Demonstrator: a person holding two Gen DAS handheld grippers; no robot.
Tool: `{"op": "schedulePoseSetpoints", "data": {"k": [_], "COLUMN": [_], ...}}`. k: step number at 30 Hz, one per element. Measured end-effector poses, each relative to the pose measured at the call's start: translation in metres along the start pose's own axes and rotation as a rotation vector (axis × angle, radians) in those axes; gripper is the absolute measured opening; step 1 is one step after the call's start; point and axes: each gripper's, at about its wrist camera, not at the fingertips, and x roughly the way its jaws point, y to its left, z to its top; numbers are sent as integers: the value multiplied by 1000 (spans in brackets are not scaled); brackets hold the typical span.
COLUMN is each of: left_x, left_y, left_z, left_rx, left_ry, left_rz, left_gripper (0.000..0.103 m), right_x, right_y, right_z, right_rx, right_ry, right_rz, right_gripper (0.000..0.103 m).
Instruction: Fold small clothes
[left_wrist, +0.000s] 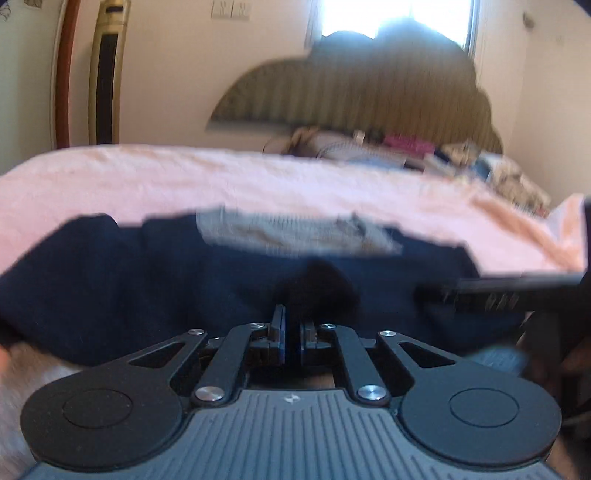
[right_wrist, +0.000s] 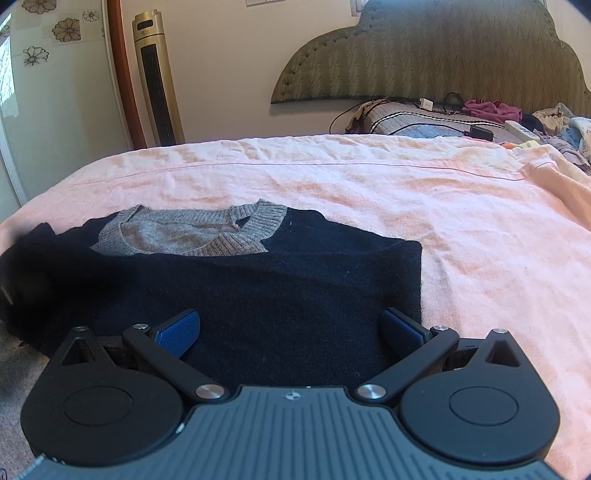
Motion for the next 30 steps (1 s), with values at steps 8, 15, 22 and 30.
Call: {"op": "schedulePoseSetpoints", "data": {"k": [8, 15, 22, 30], "left_x": [-12, -12, -17, -19], "left_y": [26, 23, 17, 14], "left_z": [-4, 2, 1, 1], "left_rx": [-133, -134, -87, -69], "left_ry": [-72, -94, -125, -134], "left_rz": [-37, -60, -74, -77], "left_gripper": [7, 7, 7, 20], "right_x": [-4, -6, 47, 52], "right_y": [0, 19, 47, 46], "right_z": [6, 39, 41, 51], "right_rx": [34, 540, 637, 589], "right_ry": [4, 176, 359, 331], "right_rz": [-9, 508, 533, 517], "right_gripper": [103, 103, 72, 16]}}
